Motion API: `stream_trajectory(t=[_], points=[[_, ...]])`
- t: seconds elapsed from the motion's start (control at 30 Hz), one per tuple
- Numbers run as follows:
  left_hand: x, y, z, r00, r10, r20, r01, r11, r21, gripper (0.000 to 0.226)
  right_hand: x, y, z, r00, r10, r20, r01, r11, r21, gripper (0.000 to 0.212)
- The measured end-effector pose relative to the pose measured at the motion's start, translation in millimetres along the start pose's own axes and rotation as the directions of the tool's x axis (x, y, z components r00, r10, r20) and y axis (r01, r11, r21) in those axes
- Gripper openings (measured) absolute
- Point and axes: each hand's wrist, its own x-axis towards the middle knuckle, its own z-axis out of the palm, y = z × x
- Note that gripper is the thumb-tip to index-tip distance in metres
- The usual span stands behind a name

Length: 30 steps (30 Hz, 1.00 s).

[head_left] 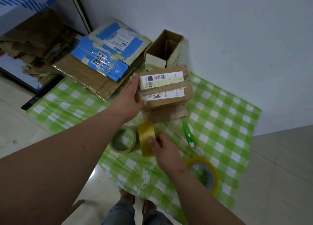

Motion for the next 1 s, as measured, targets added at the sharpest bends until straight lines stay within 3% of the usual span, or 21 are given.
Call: stream_trajectory(t=[0.1, 0.17, 0.23, 0.3, 0.43, 0.53, 0.6, 0.73, 0.83, 1.0], points=[[-9, 2, 3, 0.983, -0.098, -0.155, 0.061, 0.972, -0.229, 0.104, 9, -4, -8, 0.999, 0.028, 0.028, -0.029, 1.0, 0.01, 0.012], [-14, 3, 9, 0.933, -0.287, -0.219, 0.219, 0.932, -0.29, 0.083, 15, -5, -13, 0.998, 0.038, 0.055, -0.039, 0.999, 0.012, 0.008], [-19, 7, 14, 0.897, -0.422, -0.129, 0.387, 0.893, -0.231, 0.067, 19, -5, -17, 0.997, 0.041, 0.07, -0.041, 0.999, -0.005, 0.005], [-24, 9, 18, 0.888, -0.459, -0.029, 0.441, 0.867, -0.233, 0.064, 20, -5, -20, 0.996, 0.051, 0.069, -0.051, 0.999, -0.008, 0.006], [-37, 6, 26, 0.917, -0.4, 0.005, 0.361, 0.821, -0.442, 0.052, 24, -1, -33, 0.991, 0.088, -0.101, -0.083, 0.995, 0.053, 0.012], [-44, -1, 35, 0.917, -0.394, 0.063, 0.346, 0.705, -0.619, 0.022, 35, 9, -51, 0.965, 0.084, -0.249, -0.121, 0.983, -0.137, 0.012], [-47, -4, 39, 0.919, -0.387, 0.072, 0.334, 0.672, -0.661, 0.009, 43, 18, -62, 0.948, 0.112, -0.299, -0.196, 0.943, -0.27, 0.028], [-50, -3, 46, 0.94, -0.338, 0.047, 0.263, 0.63, -0.731, 0.024, 50, 37, -78, 0.922, 0.155, -0.355, -0.323, 0.814, -0.482, 0.041], [-51, -3, 51, 0.947, -0.32, 0.027, 0.235, 0.633, -0.737, 0.03, 54, 49, -82, 0.928, 0.18, -0.325, -0.347, 0.732, -0.586, 0.034], [-52, -9, 57, 0.94, -0.34, -0.011, 0.22, 0.629, -0.745, 0.032, 59, 57, -83, 0.944, 0.081, -0.32, -0.292, 0.657, -0.695, 0.019]])
